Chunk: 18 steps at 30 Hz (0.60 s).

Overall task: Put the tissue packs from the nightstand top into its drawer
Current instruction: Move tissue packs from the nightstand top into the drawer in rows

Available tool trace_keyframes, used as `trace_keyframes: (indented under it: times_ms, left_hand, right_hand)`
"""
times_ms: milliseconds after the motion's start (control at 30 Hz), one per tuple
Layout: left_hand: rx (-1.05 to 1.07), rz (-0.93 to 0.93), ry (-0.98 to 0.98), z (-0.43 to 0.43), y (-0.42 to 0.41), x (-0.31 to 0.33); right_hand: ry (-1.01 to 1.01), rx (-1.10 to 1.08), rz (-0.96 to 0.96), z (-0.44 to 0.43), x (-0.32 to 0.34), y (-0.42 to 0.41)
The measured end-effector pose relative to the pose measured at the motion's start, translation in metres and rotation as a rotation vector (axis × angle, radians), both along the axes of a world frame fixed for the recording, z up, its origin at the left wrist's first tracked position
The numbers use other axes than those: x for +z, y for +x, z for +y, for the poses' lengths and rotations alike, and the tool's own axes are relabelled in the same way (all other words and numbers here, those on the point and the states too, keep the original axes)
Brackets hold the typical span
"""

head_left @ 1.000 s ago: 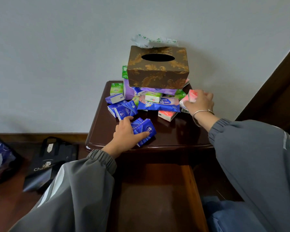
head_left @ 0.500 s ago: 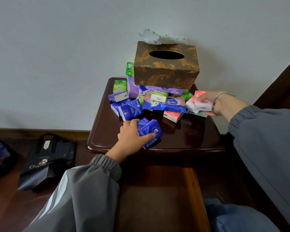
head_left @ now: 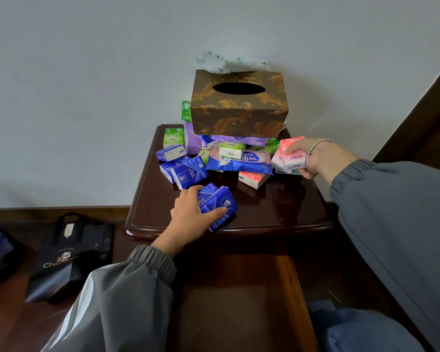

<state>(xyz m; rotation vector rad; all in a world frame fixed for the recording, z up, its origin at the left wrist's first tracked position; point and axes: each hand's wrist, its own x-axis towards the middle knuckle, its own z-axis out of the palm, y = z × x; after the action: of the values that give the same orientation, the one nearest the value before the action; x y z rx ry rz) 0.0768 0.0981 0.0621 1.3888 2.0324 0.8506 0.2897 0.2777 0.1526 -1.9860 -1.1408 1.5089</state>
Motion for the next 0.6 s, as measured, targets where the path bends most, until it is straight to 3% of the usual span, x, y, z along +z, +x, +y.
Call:
trace_keyframes:
  times_ms: [333,600]
  left_hand:
    - [0.000,-0.023,0.017,-0.002,0.002,0.001]
    - [0.079,-0.146,0.212,-0.012,0.001,0.002]
  right_hand:
    - [0.098,0.032,0.076,0.000,-0.003,-0.010]
    - [0.160,-0.062,0.288,-0.017,-0.005,0.002]
